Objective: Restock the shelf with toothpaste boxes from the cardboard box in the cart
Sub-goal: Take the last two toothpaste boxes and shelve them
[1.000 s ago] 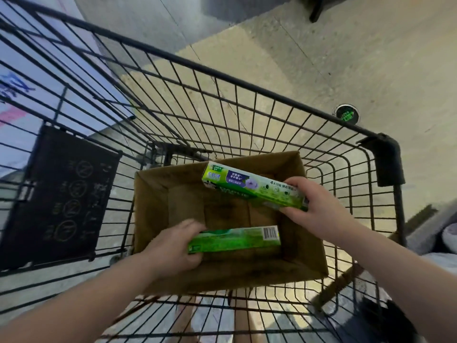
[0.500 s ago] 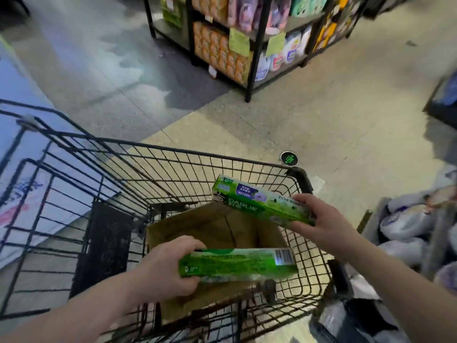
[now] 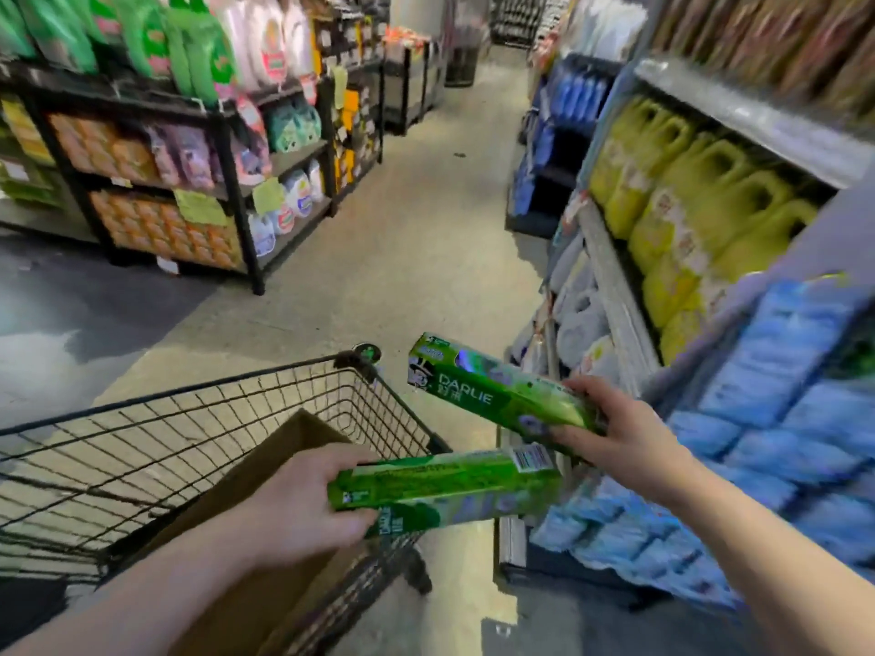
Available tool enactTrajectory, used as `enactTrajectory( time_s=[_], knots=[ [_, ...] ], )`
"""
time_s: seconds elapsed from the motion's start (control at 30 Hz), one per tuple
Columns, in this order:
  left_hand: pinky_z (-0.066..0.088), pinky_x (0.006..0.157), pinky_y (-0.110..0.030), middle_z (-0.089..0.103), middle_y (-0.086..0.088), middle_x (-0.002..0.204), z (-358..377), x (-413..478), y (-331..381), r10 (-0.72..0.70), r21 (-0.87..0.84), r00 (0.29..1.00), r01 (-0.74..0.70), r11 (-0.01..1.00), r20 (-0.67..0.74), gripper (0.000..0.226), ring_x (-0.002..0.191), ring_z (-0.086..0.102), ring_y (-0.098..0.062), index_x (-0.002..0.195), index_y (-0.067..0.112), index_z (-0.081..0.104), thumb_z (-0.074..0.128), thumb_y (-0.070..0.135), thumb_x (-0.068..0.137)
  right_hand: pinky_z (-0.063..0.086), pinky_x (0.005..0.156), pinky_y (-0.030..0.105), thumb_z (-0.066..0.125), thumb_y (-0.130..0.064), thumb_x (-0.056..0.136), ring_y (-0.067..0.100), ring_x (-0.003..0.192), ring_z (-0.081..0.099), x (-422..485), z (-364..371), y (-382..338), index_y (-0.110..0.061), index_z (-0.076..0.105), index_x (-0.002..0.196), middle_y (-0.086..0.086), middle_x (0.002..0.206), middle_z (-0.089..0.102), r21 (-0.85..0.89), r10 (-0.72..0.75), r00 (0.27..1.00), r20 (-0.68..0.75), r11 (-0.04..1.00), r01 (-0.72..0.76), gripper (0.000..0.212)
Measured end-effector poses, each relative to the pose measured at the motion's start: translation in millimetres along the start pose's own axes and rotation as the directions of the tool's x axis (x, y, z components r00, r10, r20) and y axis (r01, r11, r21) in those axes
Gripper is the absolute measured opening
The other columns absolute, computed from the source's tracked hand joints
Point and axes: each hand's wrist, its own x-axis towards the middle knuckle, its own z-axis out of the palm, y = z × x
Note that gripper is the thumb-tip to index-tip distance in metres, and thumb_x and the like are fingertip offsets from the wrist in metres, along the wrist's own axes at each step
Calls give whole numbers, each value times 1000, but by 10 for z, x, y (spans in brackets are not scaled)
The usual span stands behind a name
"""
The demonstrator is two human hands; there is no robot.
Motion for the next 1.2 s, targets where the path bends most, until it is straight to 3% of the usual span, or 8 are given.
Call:
enactTrajectory(
  time_s=[0.13, 0.3, 0.4, 0.5, 0.57, 0.73, 0.9, 1.2],
  knots=[
    [35, 93, -13, 42, 30, 99, 415, 214, 781, 104, 32, 992, -106, 994, 77, 41, 96, 48, 6, 108, 43, 43, 66, 31, 77, 40, 70, 10, 71, -21, 75, 14, 88, 60, -763, -661, 566, -35, 51, 101, -6, 95, 65, 3, 61, 987, -148, 998, -61, 35],
    [41, 67, -3, 68, 6, 83, 1288, 324, 1838, 230, -80, 961, -220, 972, 153, 37, 77, 61, -3, 87, 53, 60, 61, 46, 50, 37, 73, 22, 69, -19, 77, 16, 90, 57, -2022, -1471, 1463, -33, 51, 105, -5, 98, 61, 46, 240, 918, -316, 970, -238, 35],
    [44, 68, -6, 61, 29, 98, 1953, 355, 2517, 349, -151, 914, -323, 934, 205, 48, 81, 62, 1, 89, 68, 51, 63, 48, 47, 35, 67, 19, 69, -20, 78, 16, 90, 55, -2857, -1937, 1995, -26, 53, 112, -7, 96, 58, 59, 331, 851, -407, 939, -338, 38],
    [43, 63, -5, 65, 29, 85, 2581, 353, 3163, 383, -224, 886, -330, 917, 263, 43, 66, 59, 5, 90, 52, 60, 76, 30, 58, 40, 75, 24, 71, -22, 76, 19, 92, 58, -3628, -2329, 2464, -25, 54, 116, -3, 101, 61, 75, 428, 770, -473, 890, -449, 43],
    [44, 63, -12, 67, 23, 82, 2946, 336, 3548, 405, -258, 866, -336, 906, 294, 44, 60, 57, 3, 94, 45, 60, 73, 40, 52, 43, 79, 28, 72, -23, 75, 22, 92, 59, -4062, -2566, 2719, -23, 55, 114, 0, 101, 63, 91, 474, 716, -513, 859, -503, 43],
    [44, 69, -39, 67, -3, 72, 3574, 346, 4344, 407, -416, 818, -231, 880, 406, 49, 63, 55, -19, 91, 27, 64, 74, 40, 44, 38, 66, 3, 74, -17, 74, 18, 83, 55, -4874, -3043, 3128, -27, 54, 102, -2, 94, 61, 112, 498, 620, -606, 825, -554, 36],
    [46, 55, -15, 69, 13, 64, 3926, 536, 5010, 481, -397, 760, -316, 862, 438, 39, 56, 61, -4, 96, 23, 62, 74, 25, 59, 35, 61, 16, 74, -16, 73, 21, 83, 56, -5341, -3367, 3523, -27, 52, 98, 3, 93, 62, 157, 522, 522, -675, 793, -589, 35],
    [46, 58, -25, 72, -4, 77, 4636, 1316, 5952, 508, -360, 715, -368, 857, 480, 42, 58, 61, -12, 98, 26, 62, 72, 30, 58, 41, 62, 11, 74, -19, 73, 7, 74, 57, -5434, -4180, 4352, -35, 51, 94, -12, 87, 61, 168, 532, 457, -713, 762, -626, 35]
  ],
)
